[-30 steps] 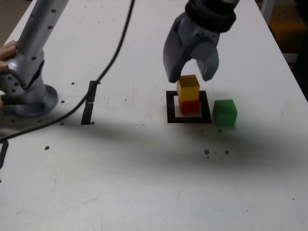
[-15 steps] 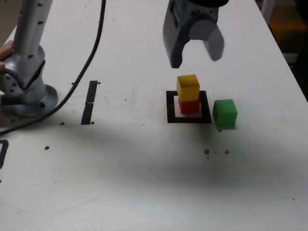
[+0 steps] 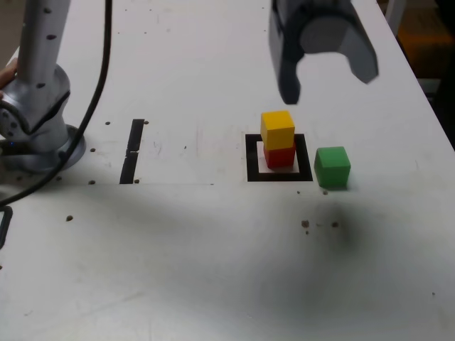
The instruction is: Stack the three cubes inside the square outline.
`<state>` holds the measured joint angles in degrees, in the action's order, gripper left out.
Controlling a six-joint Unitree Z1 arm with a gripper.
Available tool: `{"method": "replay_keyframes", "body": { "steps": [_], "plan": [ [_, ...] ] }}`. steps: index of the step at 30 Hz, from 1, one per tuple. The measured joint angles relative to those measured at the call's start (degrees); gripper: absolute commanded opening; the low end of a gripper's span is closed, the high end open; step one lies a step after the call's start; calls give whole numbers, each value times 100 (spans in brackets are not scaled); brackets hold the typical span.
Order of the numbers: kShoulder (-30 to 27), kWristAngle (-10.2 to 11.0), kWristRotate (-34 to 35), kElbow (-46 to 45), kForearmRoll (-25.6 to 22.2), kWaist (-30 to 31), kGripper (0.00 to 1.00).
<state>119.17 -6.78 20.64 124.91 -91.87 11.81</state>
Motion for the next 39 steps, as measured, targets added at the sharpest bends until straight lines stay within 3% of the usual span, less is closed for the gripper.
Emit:
{"method": "replay_keyframes", "body": {
  "steps": [8,23,39],
  "plan": [
    [681,-200,-88,558,9,116,76],
    [1277,-674,-93,466,13,-93,76],
    [1773,-746,-379,495,48,-515,76]
  ]
}}
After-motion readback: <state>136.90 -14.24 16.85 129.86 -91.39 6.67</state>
